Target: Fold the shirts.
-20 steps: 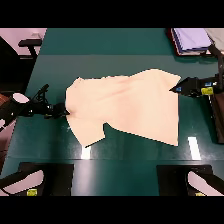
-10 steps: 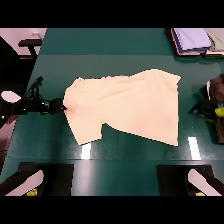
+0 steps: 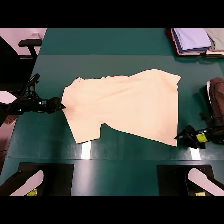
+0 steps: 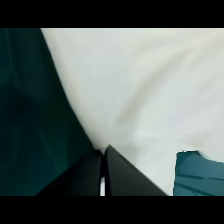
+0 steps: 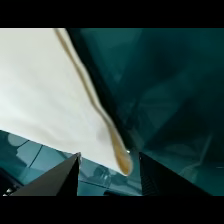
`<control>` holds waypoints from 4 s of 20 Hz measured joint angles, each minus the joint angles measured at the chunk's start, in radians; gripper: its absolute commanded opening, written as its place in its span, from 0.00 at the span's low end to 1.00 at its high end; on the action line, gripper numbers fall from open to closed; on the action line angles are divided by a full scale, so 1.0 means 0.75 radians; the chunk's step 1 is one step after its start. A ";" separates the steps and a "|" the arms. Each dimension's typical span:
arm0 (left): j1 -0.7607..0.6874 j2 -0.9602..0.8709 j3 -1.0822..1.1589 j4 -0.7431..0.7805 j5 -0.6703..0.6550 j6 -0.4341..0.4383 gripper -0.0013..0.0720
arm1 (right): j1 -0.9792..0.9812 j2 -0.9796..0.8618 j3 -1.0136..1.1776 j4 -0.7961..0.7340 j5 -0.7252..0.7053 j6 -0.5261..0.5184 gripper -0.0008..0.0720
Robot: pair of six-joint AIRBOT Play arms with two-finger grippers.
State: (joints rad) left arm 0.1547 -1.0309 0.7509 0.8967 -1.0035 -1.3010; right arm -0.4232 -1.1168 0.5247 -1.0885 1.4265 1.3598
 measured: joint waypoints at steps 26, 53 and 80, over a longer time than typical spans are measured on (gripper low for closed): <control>0.000 0.405 1.712 0.166 -0.119 -0.208 0.04 | 0.350 0.458 1.844 -0.077 -0.022 0.086 0.03; -0.178 -0.787 1.081 0.129 0.121 -0.143 0.05 | 0.490 -0.911 1.804 -0.149 -0.091 0.118 0.03; -0.148 -0.217 0.300 0.493 -0.370 -0.247 0.70 | 0.413 -0.268 0.895 -0.076 -0.114 0.070 0.65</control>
State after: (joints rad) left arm 0.0437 -1.1938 0.9760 1.2663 -1.2808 -1.4864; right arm -0.1135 -1.3178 1.1957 -1.1458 1.3411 1.4124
